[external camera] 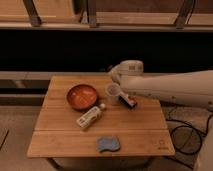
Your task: Place the pepper in the ceramic cup
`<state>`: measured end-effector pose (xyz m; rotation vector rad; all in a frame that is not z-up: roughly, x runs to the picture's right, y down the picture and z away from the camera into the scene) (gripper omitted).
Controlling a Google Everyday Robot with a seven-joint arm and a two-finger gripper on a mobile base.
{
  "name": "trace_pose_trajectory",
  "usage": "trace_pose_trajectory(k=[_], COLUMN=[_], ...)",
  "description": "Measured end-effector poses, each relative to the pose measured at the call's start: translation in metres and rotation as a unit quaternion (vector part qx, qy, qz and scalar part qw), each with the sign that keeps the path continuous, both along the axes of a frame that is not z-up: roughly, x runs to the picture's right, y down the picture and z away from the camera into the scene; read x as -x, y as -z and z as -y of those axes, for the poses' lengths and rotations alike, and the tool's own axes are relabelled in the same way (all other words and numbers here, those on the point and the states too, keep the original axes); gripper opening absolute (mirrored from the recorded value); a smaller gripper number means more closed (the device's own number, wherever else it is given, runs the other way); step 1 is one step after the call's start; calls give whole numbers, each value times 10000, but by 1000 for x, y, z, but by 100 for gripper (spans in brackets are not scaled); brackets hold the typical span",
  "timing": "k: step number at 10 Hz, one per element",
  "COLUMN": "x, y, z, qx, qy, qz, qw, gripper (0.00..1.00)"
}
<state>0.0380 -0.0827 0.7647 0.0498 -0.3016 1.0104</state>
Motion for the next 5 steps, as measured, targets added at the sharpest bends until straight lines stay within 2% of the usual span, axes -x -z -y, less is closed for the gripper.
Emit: trace_pose_trajectory(k=[2, 5], x=[9, 5], y=[-15, -22], z=[-22, -34], qx=[211, 223], qy=[5, 56], qz=[442, 1073], qw=[9988, 9940], gripper=[0, 0])
